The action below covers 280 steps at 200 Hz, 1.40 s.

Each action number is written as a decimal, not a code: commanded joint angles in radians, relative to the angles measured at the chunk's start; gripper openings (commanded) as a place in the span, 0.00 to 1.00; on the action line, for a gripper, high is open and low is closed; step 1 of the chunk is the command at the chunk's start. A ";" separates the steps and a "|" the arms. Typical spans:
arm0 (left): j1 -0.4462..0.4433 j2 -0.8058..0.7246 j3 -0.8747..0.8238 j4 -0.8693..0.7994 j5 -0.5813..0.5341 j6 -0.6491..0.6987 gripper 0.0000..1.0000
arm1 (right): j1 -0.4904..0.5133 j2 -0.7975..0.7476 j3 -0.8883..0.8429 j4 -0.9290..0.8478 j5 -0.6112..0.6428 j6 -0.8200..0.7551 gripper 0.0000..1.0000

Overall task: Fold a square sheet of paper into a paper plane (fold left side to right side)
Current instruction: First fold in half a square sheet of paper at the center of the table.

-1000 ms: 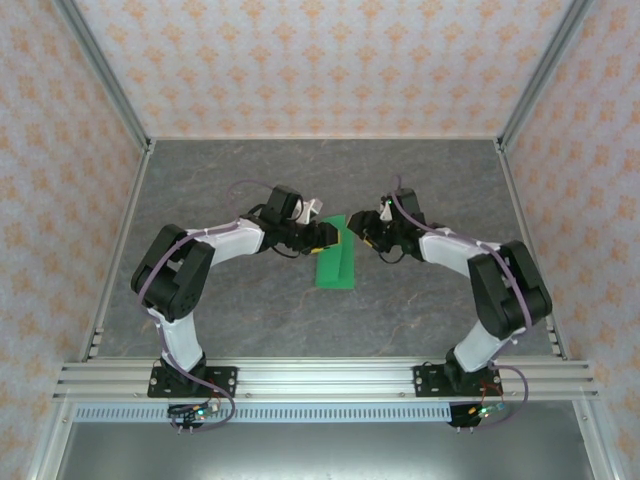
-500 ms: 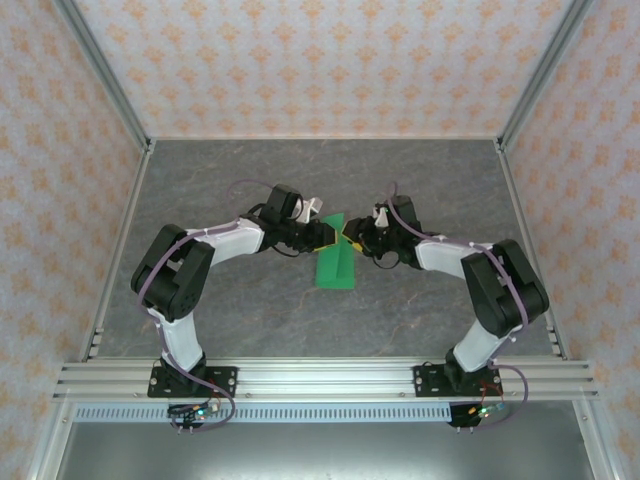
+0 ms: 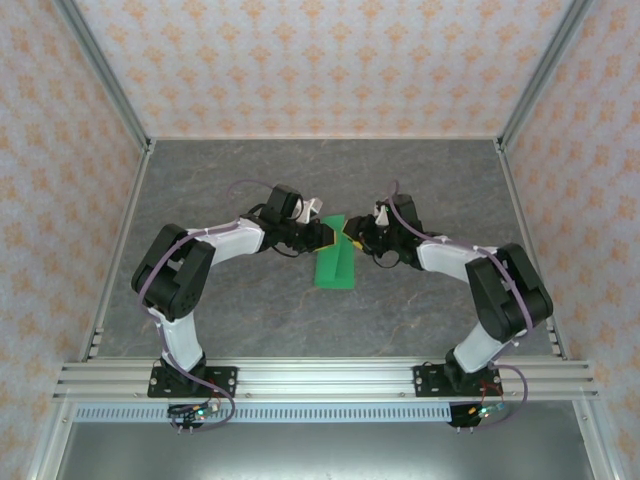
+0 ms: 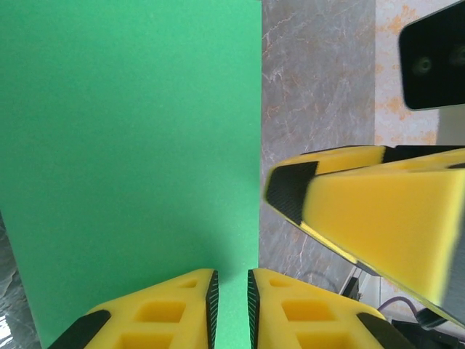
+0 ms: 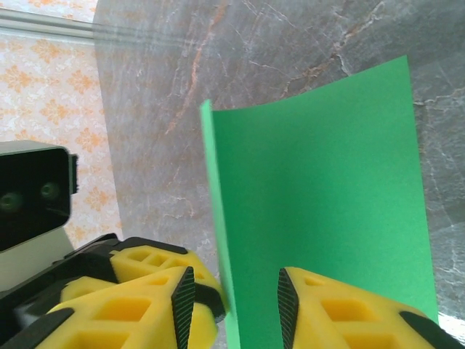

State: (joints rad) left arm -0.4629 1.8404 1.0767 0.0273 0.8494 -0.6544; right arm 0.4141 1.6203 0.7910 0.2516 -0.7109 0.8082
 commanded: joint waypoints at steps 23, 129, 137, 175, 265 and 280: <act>0.000 0.016 0.025 0.005 -0.019 0.010 0.21 | 0.009 0.017 -0.012 0.077 -0.034 0.027 0.39; 0.001 -0.021 0.018 -0.013 -0.030 0.020 0.21 | 0.026 0.074 0.024 0.044 -0.033 -0.011 0.05; 0.000 -0.041 0.014 -0.028 -0.043 0.032 0.22 | 0.024 0.072 0.034 0.013 -0.020 -0.035 0.04; 0.000 -0.141 -0.005 -0.200 -0.183 0.090 0.46 | 0.008 0.074 0.106 -0.188 0.064 -0.186 0.04; -0.008 -0.043 0.046 -0.305 -0.279 0.114 0.62 | 0.007 0.139 0.143 -0.276 0.154 -0.251 0.05; -0.013 -0.014 0.071 -0.318 -0.280 0.114 0.63 | 0.006 0.146 0.143 -0.272 0.154 -0.251 0.05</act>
State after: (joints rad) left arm -0.4633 1.7836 1.0897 -0.2302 0.6102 -0.5667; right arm 0.4252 1.7596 0.9035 0.0029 -0.6006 0.5854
